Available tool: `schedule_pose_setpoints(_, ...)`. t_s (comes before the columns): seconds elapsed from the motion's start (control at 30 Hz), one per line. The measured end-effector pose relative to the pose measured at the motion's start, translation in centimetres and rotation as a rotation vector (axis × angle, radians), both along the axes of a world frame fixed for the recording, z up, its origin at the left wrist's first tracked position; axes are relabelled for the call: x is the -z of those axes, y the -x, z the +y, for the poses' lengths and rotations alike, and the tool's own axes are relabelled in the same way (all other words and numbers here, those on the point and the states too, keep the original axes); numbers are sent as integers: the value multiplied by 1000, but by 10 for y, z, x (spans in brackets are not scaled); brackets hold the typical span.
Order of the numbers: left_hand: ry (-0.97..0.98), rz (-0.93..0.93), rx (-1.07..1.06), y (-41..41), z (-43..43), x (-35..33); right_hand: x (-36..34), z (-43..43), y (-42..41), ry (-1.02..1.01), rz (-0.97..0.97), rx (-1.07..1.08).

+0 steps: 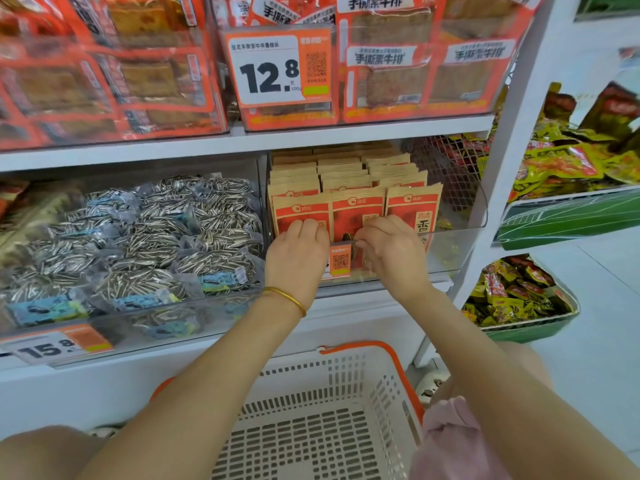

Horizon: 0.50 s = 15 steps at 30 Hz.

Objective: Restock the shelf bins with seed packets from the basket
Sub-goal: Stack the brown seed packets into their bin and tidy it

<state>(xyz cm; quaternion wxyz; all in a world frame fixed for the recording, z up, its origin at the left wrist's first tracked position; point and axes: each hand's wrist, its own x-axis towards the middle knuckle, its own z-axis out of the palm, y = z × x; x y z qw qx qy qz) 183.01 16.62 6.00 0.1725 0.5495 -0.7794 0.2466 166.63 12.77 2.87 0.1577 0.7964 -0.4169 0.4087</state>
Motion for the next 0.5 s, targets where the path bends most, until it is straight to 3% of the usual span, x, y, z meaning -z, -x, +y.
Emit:
schedule_pose_setpoints(0.33,70,-13,-9,0,9,30,22,13,0,9,-1,75)
schedule_pose_setpoints(0.5,20,79,-56,1,24,47,32,29,-3,-20,-16,103)
